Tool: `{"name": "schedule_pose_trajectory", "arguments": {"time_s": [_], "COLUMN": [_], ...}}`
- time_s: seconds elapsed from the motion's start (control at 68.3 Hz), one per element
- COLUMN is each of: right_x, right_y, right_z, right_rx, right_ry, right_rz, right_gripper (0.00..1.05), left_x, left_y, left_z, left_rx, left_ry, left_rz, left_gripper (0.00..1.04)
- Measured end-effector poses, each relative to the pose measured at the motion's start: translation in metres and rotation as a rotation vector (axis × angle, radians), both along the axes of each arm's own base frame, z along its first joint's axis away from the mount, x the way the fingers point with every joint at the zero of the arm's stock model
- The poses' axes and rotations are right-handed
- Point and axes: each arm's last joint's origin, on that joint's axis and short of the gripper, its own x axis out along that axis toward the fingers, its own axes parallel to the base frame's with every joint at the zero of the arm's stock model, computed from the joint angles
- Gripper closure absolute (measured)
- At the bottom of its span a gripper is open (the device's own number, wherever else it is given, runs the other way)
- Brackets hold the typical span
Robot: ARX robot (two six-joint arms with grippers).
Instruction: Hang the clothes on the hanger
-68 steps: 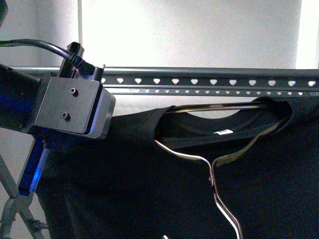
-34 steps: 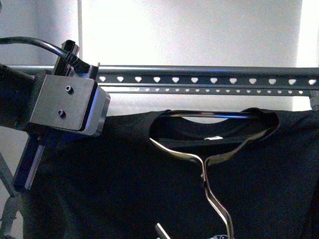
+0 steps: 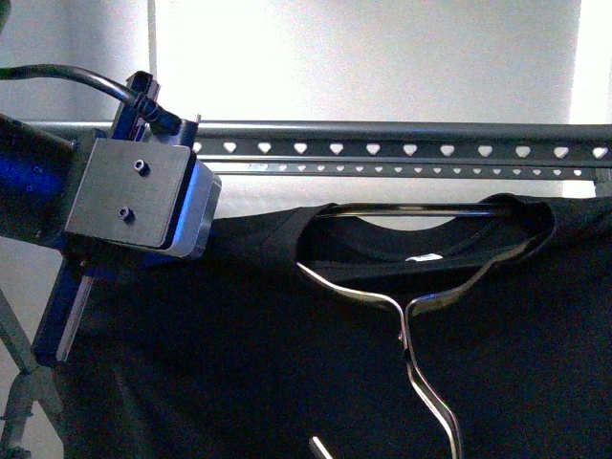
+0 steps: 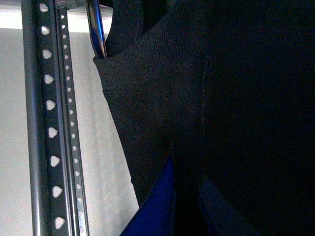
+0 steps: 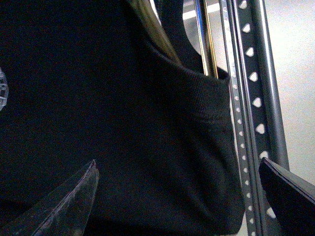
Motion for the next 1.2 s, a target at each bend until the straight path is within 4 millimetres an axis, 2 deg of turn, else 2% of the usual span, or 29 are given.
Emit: {"name": "schedule_pose_trajectory", "arguments": {"time_s": [0.483,1.055,1.128,1.201], "right_x": [0.043,0.054,0.054,0.054], "right_y": [0.010,0.008,0.007,0.007], "right_z": [0.012,0.009,0.009,0.009], "right_rx": [-0.043,0.038,0.039,0.040], "right_ry": [0.003,0.054,0.052,0.046], "right_rz": [-0.061,-0.095,-0.090,-0.084], "right_gripper": [0.08,0.86,0.93,0.96], "left_x": [0.000,0.000,0.000,0.000], "left_y": [0.000,0.000,0.000,0.000], "left_z": [0.000,0.000,0.000,0.000], "left_rx": [0.000,-0.005,-0.015,-0.019], "left_ry": [0.000,0.004,0.013,0.016], "left_rz": [0.000,-0.001,0.000,0.000], "left_gripper": [1.00,1.00,1.00,0.99]}}
